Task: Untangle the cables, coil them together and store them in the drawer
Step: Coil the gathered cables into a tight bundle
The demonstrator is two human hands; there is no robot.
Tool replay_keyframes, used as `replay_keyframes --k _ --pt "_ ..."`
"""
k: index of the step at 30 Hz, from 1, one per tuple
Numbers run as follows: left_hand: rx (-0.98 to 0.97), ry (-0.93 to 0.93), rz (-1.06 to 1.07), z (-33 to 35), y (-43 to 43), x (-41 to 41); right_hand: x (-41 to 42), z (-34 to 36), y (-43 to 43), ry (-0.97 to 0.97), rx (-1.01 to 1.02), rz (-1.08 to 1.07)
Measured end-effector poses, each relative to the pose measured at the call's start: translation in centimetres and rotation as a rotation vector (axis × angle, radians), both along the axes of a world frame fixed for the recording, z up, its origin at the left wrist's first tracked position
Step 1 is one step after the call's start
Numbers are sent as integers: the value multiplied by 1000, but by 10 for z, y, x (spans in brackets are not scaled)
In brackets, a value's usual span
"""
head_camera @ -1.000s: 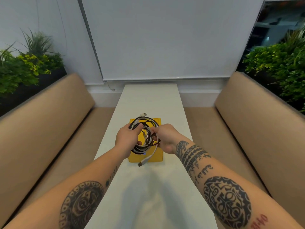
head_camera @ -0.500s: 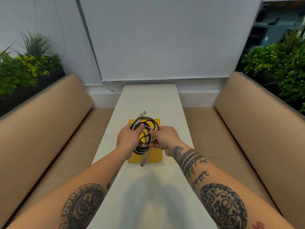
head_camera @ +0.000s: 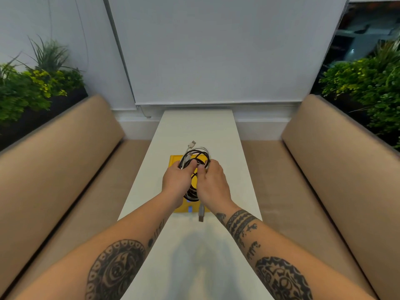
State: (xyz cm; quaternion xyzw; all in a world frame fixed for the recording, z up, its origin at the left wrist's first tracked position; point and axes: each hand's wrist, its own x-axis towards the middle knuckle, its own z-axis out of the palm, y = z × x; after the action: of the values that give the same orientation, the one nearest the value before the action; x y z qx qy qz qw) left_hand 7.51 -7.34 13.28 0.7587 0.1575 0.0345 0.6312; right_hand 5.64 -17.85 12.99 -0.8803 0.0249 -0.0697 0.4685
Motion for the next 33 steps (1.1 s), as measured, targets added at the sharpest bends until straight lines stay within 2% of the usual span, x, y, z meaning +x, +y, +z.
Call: replay_keyframes --k 3,7,10,12,16,20,22,26,29,33 --pt "-42 -3 18 0 6 4 -4 -1 -1 35 -60 164" --pt "-49 9 19 3 17 7 -4 11 -16 165 119 465" --pt "-67 30 20 5 21 7 0 10 -21 178 155 563" --pt "-52 24 7 7 22 6 5 2 -22 161 238 548" --pt "62 -13 -30 11 21 6 1 -1 -19 78 402 355" --pt "202 -42 -98 13 13 5 -7 -2 -6 19 386 139" --pt "169 -42 -124 14 10 4 -5 -1 -6 2 267 69" --pt "16 20 -127 11 13 5 -1 3 -13 22 -28 104" --pt "-59 50 -106 8 15 5 1 5 -11 33 -28 165" --pt "-91 52 -74 8 18 7 -1 13 -12 157 132 209"
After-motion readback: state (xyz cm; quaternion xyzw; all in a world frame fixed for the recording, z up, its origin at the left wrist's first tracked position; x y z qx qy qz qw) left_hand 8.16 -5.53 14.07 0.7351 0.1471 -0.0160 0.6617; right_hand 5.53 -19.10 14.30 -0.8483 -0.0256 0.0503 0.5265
